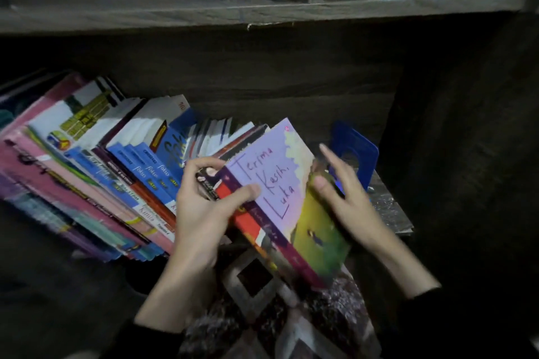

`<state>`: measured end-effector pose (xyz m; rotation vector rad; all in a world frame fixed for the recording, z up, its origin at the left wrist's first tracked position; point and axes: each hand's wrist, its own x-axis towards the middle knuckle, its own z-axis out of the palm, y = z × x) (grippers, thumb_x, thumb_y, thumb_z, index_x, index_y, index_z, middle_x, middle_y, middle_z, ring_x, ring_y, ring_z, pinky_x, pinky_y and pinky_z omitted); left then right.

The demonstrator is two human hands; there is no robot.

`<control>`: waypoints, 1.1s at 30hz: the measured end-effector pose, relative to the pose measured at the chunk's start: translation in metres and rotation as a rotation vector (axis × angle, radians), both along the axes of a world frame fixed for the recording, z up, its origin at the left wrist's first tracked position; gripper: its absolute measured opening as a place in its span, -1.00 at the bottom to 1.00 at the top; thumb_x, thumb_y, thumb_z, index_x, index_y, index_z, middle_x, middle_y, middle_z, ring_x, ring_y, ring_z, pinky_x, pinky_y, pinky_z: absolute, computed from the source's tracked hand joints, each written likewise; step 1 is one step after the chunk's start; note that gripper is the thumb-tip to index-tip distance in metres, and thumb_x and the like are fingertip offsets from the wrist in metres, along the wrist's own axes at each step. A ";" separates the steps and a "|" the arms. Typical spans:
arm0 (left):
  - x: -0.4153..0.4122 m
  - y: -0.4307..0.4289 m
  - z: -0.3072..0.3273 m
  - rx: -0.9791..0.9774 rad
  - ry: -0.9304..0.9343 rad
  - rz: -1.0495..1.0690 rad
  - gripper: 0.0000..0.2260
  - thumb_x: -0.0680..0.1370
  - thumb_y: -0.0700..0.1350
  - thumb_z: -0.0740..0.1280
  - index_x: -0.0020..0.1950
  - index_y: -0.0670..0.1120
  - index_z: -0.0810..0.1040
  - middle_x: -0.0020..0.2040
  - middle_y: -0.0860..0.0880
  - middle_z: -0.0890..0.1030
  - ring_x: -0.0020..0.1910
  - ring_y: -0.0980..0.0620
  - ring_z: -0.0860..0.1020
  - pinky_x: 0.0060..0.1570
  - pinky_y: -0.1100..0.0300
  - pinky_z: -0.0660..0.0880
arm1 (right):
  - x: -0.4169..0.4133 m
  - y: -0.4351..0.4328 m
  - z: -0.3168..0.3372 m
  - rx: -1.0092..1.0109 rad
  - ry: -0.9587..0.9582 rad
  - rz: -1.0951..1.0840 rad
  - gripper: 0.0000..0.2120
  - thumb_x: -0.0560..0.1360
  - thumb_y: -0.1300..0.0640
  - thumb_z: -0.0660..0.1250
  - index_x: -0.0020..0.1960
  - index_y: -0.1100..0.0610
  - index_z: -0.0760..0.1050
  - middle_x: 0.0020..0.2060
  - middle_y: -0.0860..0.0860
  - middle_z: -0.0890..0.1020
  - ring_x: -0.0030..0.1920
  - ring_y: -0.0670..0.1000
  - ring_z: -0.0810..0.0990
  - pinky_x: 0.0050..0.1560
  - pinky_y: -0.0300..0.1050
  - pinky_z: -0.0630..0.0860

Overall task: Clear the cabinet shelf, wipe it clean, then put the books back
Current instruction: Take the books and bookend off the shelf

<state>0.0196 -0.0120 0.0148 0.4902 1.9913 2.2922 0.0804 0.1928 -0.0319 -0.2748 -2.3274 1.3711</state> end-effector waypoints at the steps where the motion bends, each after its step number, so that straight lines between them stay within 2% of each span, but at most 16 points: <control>1: 0.003 -0.011 0.000 0.044 -0.067 -0.061 -0.50 0.14 -0.32 0.55 -0.08 0.01 0.43 -0.29 0.07 0.66 -0.38 0.02 0.62 -0.50 0.16 0.54 | 0.004 0.002 0.011 -0.139 -0.059 0.089 -0.34 0.33 -0.44 0.26 0.36 -0.52 0.07 0.33 -0.20 0.39 0.31 -0.34 0.32 0.32 -0.29 0.26; 2: 0.006 -0.020 -0.002 0.076 -0.128 -0.120 -0.45 0.06 -0.31 0.57 -0.08 0.01 0.44 -0.28 0.00 0.67 -0.41 -0.01 0.61 -0.56 0.19 0.50 | 0.008 0.005 0.016 -0.274 -0.137 0.208 -0.28 0.32 -0.32 0.37 0.37 -0.48 0.09 0.22 -0.21 0.48 0.21 -0.37 0.43 0.24 -0.35 0.36; 4: 0.012 -0.034 -0.013 0.079 -0.237 -0.208 -0.48 0.05 -0.28 0.54 -0.08 0.01 0.45 -0.25 -0.06 0.67 -0.41 -0.04 0.61 -0.56 0.19 0.49 | 0.022 0.003 0.016 -0.464 -0.267 0.401 -0.25 0.31 -0.18 0.51 0.34 -0.48 0.16 0.05 -0.11 0.59 0.09 -0.21 0.59 0.16 -0.26 0.48; 6: 0.018 -0.044 -0.033 0.060 -0.341 -0.246 -0.48 0.07 -0.23 0.50 -0.02 0.01 0.48 -0.21 -0.05 0.68 -0.34 -0.05 0.64 -0.48 0.16 0.54 | 0.037 -0.003 0.003 -0.510 -0.337 0.457 -0.23 0.33 -0.05 0.48 0.36 -0.48 0.15 -0.04 0.17 0.60 0.00 -0.04 0.64 0.11 -0.20 0.52; 8: 0.028 -0.050 -0.060 0.040 -0.441 -0.252 -0.36 0.02 -0.13 0.52 0.08 0.10 0.51 -0.11 -0.02 0.70 -0.21 -0.07 0.67 -0.32 0.11 0.56 | 0.053 -0.010 -0.017 -0.523 -0.391 0.466 -0.16 0.33 0.03 0.50 0.36 -0.51 0.13 0.00 0.36 0.55 -0.05 0.06 0.61 0.11 -0.11 0.51; 9: 0.033 -0.052 -0.076 0.033 -0.483 -0.241 -0.30 0.01 -0.11 0.54 0.14 0.18 0.51 -0.04 0.00 0.69 -0.11 -0.09 0.67 -0.24 0.07 0.57 | 0.062 -0.012 -0.027 -0.506 -0.419 0.461 -0.17 0.34 0.03 0.52 0.34 -0.53 0.14 -0.02 0.36 0.54 -0.07 0.05 0.59 0.11 -0.08 0.51; 11: 0.044 -0.048 -0.109 0.020 -0.540 -0.185 -0.23 0.05 -0.13 0.59 0.20 0.27 0.48 0.12 0.02 0.64 0.04 -0.07 0.64 -0.13 0.03 0.55 | 0.079 -0.013 -0.051 -0.454 -0.475 0.448 -0.26 0.44 0.06 0.46 0.36 -0.49 0.15 -0.13 0.13 0.52 -0.18 -0.09 0.55 0.01 -0.23 0.49; 14: 0.066 -0.034 -0.161 -0.022 -0.559 -0.103 -0.45 0.35 -0.27 0.49 0.21 0.20 0.46 0.00 0.16 0.67 -0.08 0.12 0.66 -0.20 0.08 0.56 | 0.099 -0.011 -0.089 -0.463 -0.599 0.407 -0.40 0.52 0.12 0.34 0.41 -0.34 0.22 -0.10 -0.23 0.56 -0.20 -0.25 0.55 -0.06 -0.37 0.45; 16: 0.075 -0.019 -0.190 -0.131 -0.575 -0.107 -0.61 0.48 -0.27 0.39 0.15 0.17 0.51 -0.02 0.13 0.67 -0.12 0.15 0.65 -0.22 0.13 0.57 | 0.105 -0.005 -0.119 -0.538 -0.693 0.374 -0.47 0.55 0.15 0.30 0.38 -0.30 0.26 -0.25 -0.21 0.63 -0.20 -0.20 0.60 -0.11 -0.32 0.51; 17: 0.072 -0.006 -0.212 -0.193 -0.595 -0.122 -0.68 0.51 -0.25 0.37 0.13 0.14 0.53 -0.01 0.11 0.66 -0.13 0.15 0.65 -0.25 0.16 0.57 | 0.105 0.000 -0.137 -0.575 -0.741 0.341 -0.48 0.55 0.14 0.31 0.37 -0.31 0.29 -0.22 -0.14 0.66 -0.16 -0.12 0.63 -0.04 -0.20 0.56; 19: 0.066 0.018 -0.251 -0.281 -0.714 -0.215 -0.72 0.52 -0.28 0.37 0.18 0.00 0.53 0.03 0.02 0.65 -0.07 0.03 0.64 -0.21 0.11 0.59 | 0.101 0.009 -0.175 -0.668 -0.802 0.248 -0.48 0.54 0.14 0.34 0.35 -0.33 0.35 0.03 0.06 0.66 -0.03 0.06 0.61 0.19 0.07 0.51; 21: 0.062 0.043 -0.286 -0.346 -0.818 -0.286 -0.62 0.52 -0.32 0.36 0.30 -0.10 0.43 0.16 -0.07 0.58 0.10 -0.14 0.56 0.05 -0.03 0.55 | 0.097 0.021 -0.213 -0.722 -0.824 0.153 -0.44 0.52 0.21 0.35 0.38 -0.27 0.34 0.10 0.10 0.64 0.01 0.09 0.60 0.13 -0.01 0.54; 23: 0.062 0.061 -0.310 -0.355 -0.818 -0.334 -0.51 0.50 -0.34 0.38 0.34 -0.01 0.36 0.15 0.06 0.51 0.16 -0.09 0.50 0.16 -0.08 0.49 | 0.093 0.033 -0.250 -0.725 -0.818 0.105 -0.36 0.48 0.30 0.34 0.42 -0.21 0.31 -0.11 0.04 0.67 -0.05 -0.03 0.63 -0.06 -0.29 0.54; 27: 0.056 0.089 -0.352 -0.435 -0.859 -0.384 -0.43 0.47 -0.39 0.39 0.40 -0.03 0.34 0.39 -0.04 0.41 0.31 -0.17 0.43 -0.06 0.09 0.54 | 0.089 0.053 -0.316 -0.742 -0.759 0.052 -0.22 0.42 0.58 0.20 0.42 -0.10 0.19 -0.40 0.00 0.60 -0.31 -0.16 0.60 -0.20 -0.40 0.46; 31: 0.051 0.111 -0.380 -0.452 -0.911 -0.443 -0.53 0.54 -0.46 0.22 0.42 -0.16 0.32 0.09 -0.04 0.54 0.07 -0.14 0.52 -0.14 0.11 0.50 | 0.088 0.067 -0.371 -0.792 -0.749 -0.063 -0.19 0.36 0.62 0.20 0.42 -0.06 0.30 -0.44 -0.02 0.58 -0.36 -0.13 0.56 -0.24 -0.34 0.47; 33: 0.048 0.115 -0.400 -0.489 -0.862 -0.453 -0.49 0.53 -0.46 0.24 0.45 -0.19 0.28 0.23 -0.15 0.51 0.18 -0.17 0.50 0.01 0.02 0.50 | 0.090 0.068 -0.389 -0.774 -0.724 -0.098 -0.20 0.37 0.61 0.19 0.45 -0.02 0.22 -0.48 -0.06 0.55 -0.42 -0.14 0.49 -0.28 -0.33 0.43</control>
